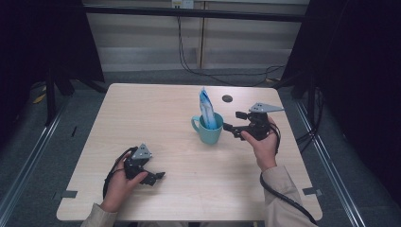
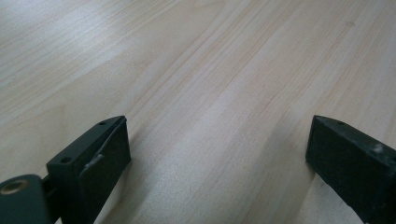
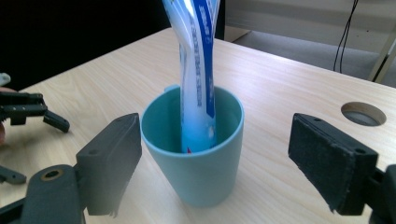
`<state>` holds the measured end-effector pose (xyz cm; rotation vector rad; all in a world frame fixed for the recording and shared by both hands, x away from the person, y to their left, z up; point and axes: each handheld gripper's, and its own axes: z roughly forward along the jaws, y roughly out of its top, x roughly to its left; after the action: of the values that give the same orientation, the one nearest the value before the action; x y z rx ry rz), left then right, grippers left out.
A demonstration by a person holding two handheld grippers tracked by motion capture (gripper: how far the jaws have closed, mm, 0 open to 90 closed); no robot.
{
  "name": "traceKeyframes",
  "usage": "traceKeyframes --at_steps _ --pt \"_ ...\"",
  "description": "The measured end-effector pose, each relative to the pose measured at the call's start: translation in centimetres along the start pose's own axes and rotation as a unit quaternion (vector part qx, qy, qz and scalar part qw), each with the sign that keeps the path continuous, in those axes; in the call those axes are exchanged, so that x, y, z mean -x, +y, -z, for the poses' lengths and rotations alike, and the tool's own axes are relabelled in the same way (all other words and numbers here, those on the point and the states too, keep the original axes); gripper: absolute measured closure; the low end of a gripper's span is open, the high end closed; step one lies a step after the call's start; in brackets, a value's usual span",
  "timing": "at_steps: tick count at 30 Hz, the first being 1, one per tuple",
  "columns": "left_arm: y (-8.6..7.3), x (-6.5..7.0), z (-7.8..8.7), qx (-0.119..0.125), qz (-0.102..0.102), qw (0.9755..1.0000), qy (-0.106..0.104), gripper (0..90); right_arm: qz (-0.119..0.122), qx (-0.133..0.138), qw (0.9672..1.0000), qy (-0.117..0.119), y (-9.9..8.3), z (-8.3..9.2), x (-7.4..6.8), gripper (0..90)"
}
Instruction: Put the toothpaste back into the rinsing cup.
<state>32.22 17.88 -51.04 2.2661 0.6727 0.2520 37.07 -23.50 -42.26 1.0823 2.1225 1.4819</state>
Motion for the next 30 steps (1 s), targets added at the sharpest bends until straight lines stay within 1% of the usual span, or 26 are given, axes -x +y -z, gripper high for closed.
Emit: traceKeyframes --at_steps 7,11,16,18,27,30 --pt "0.0 0.0 0.0 0.0 0.0 1.0 0.0 6.1 0.004 -0.011 0.9999 0.002 -0.9 0.7 -0.2 16.2" --pt "0.0 0.0 0.0 0.0 0.0 1.0 0.0 6.1 0.013 -0.02 0.9997 0.001 -1.4 0.9 -0.5 16.2" --pt "0.0 0.0 0.0 0.0 0.0 1.0 0.0 6.1 0.02 -0.032 0.9993 0.005 -2.2 1.2 -0.8 16.0" --pt "0.0 0.0 0.0 -0.001 -0.001 1.0 0.0 6.1 0.024 -0.038 0.999 0.006 -2.6 1.2 -0.9 16.0" --pt "0.0 0.0 0.0 -0.001 -0.001 1.0 0.0 6.0 0.021 -0.06 0.998 0.006 -4.8 1.6 -1.0 16.0" --pt "0.0 0.0 0.0 -0.001 -0.001 1.0 0.0 6.0 0.026 -0.072 0.997 0.005 -5.5 1.6 -1.0 16.0"
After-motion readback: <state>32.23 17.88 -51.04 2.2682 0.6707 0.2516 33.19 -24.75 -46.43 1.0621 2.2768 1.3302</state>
